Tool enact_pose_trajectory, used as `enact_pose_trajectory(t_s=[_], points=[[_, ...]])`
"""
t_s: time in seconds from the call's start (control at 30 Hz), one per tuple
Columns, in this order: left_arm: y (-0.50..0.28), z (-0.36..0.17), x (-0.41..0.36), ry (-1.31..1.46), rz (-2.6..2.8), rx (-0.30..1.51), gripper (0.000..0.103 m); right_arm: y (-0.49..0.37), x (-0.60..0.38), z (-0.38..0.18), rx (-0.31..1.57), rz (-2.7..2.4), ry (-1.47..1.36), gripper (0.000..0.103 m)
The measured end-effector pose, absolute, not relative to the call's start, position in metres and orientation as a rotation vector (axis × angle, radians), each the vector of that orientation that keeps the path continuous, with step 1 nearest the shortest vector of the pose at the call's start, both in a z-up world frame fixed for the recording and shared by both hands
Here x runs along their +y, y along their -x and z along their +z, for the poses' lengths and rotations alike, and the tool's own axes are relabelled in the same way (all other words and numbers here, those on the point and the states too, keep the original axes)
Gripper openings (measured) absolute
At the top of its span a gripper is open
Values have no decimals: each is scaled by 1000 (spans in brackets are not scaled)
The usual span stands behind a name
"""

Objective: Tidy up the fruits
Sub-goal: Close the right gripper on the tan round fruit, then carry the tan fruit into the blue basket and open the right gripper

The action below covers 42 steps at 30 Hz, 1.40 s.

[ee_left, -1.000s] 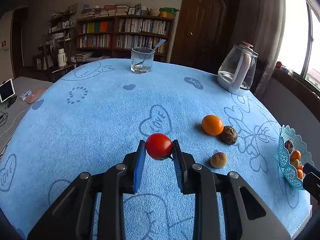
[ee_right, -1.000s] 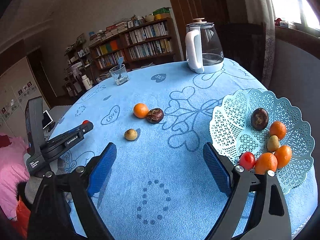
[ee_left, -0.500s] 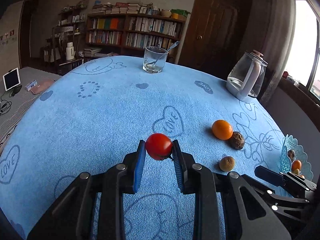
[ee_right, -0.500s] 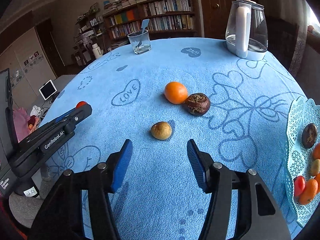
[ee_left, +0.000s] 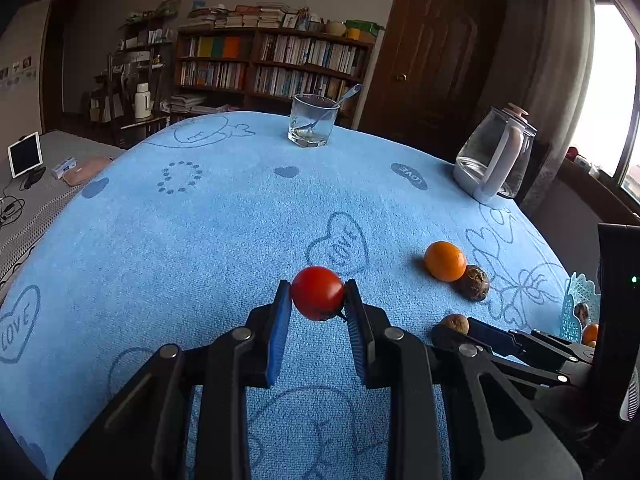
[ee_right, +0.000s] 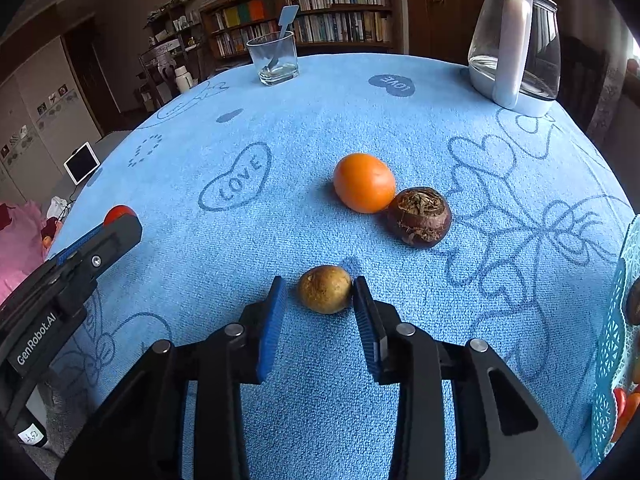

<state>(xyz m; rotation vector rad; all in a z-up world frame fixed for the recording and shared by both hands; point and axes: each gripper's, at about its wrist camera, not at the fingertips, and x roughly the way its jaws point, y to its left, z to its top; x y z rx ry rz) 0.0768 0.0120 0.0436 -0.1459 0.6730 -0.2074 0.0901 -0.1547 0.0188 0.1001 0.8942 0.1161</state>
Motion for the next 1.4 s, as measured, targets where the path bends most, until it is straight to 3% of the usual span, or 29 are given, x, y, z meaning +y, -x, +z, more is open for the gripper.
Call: enact_pose_trajectory(t_s=[0.83, 1.4], points=[[-76, 42, 7, 136, -219, 679, 27, -42, -200, 56, 785, 59, -198, 30], [-74, 40, 3, 124, -223, 676, 27, 8, -290, 77, 698, -150, -318, 29]])
